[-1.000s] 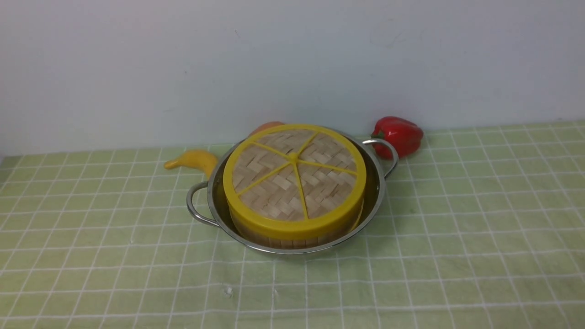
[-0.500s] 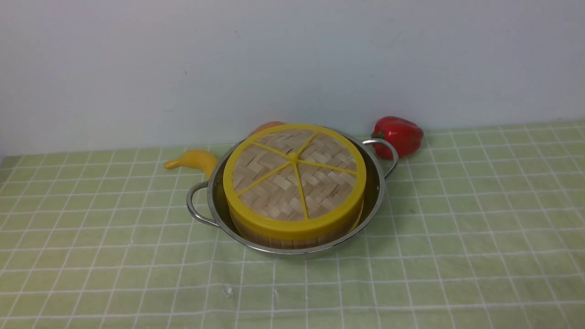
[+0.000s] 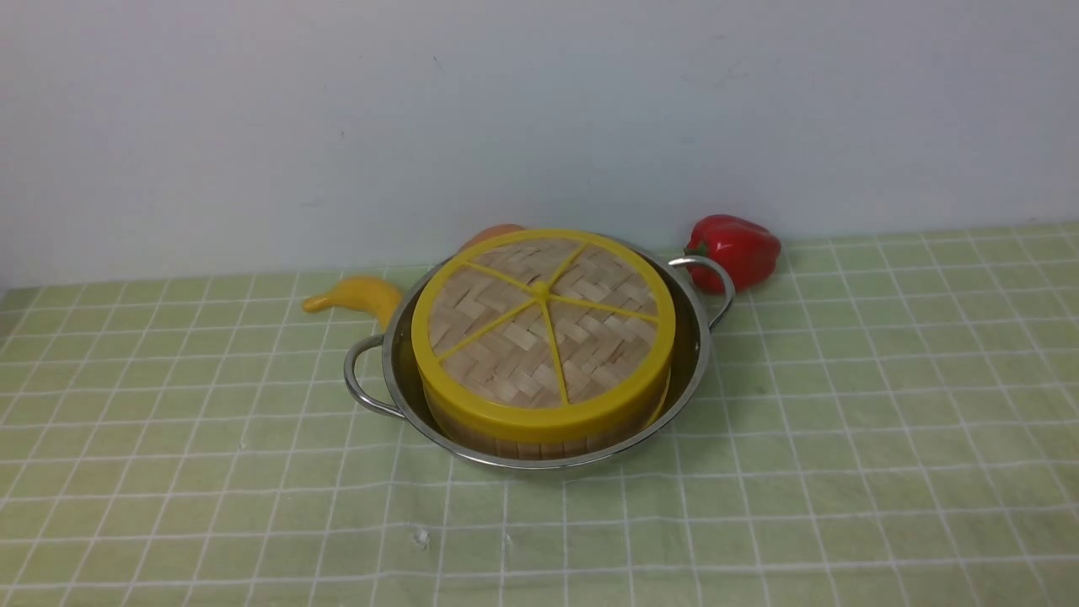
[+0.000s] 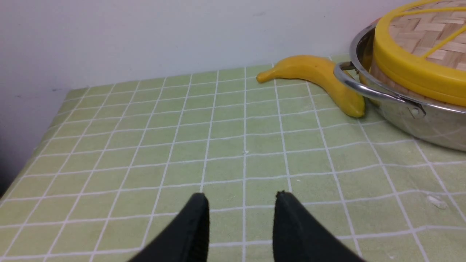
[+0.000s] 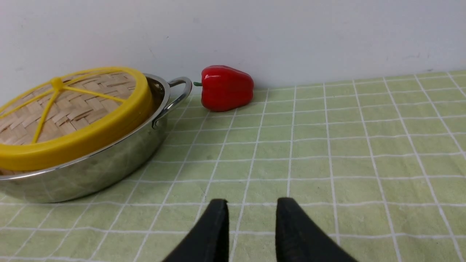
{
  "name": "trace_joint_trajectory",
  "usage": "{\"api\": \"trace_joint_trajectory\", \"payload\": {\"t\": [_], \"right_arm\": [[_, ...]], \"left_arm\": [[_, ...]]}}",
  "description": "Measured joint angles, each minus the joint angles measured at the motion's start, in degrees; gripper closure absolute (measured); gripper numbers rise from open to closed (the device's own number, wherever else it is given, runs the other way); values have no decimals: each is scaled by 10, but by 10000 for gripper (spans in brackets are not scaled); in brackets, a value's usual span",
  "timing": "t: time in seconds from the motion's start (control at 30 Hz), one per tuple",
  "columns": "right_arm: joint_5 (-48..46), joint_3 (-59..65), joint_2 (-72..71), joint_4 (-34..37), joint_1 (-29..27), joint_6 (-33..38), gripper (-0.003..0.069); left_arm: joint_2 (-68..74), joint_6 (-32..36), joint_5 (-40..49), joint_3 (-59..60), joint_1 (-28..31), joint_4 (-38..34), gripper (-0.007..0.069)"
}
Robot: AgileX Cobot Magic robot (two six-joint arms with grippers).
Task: Place the steamer in the pot on the green tablecloth, and put the lid on the steamer.
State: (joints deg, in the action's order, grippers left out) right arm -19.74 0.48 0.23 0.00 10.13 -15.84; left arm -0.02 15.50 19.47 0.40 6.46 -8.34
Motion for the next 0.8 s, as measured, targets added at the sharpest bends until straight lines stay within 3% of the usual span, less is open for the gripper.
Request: {"api": "trace_joint_trajectory", "payload": {"t": [0.47,0.8], "right_arm": [[0,0,0,-32,0,66,420],[0,0,0,-32,0,71,419]], "left_arm": [[0,0,0,0,0,0,382],[0,0,0,0,0,0,382]]}}
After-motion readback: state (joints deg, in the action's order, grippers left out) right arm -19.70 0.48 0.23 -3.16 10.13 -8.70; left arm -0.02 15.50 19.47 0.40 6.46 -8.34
